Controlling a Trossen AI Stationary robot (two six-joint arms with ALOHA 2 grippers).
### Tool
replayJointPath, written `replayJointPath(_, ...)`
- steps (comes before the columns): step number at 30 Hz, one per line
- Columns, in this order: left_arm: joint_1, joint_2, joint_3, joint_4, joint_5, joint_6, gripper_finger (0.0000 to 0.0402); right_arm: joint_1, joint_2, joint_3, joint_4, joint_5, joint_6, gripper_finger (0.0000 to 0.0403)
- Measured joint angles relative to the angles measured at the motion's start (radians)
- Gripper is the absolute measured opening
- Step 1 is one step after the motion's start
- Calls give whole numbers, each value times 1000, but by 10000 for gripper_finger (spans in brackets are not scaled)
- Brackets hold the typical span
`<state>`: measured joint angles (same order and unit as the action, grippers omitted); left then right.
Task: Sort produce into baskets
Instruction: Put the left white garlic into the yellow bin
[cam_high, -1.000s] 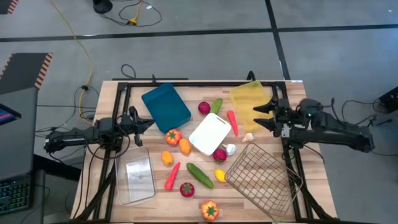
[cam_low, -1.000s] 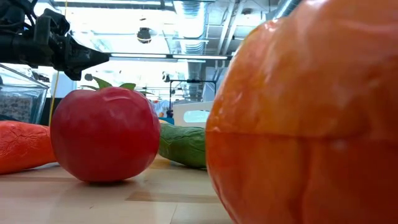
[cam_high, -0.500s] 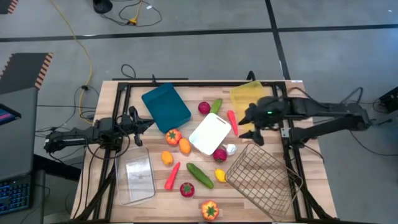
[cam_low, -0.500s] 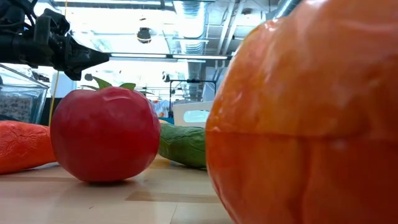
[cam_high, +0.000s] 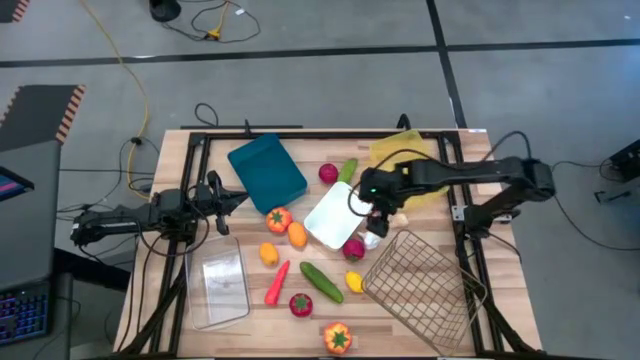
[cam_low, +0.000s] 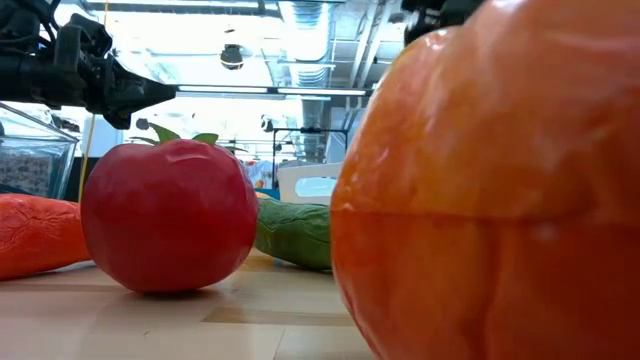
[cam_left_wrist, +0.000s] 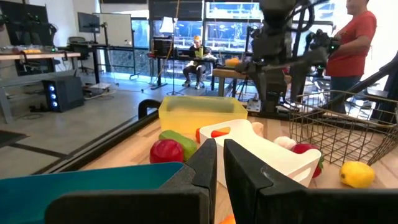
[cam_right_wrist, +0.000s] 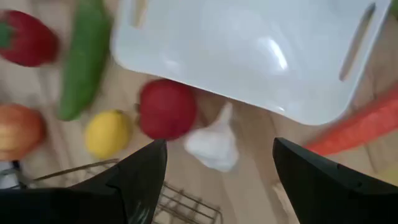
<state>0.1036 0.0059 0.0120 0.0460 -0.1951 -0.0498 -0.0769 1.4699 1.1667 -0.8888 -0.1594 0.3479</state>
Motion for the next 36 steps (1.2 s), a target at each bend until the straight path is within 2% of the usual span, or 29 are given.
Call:
replayJointPath(13, 0, 0, 0, 0, 0, 0, 18, 1, 170, 15, -50, -1, 2, 308)
replayJointPath(17, 0, 0, 0, 0, 0, 0, 18, 2, 194, 15, -46, -8, 2, 308)
replayJointPath(21, 0, 0, 0, 0, 0, 0, 18, 4, 227, 15, -46, -65, 2, 308)
replayJointPath(36, 0, 0, 0, 0, 0, 0, 18, 44, 304, 13, -21, -63, 2, 308)
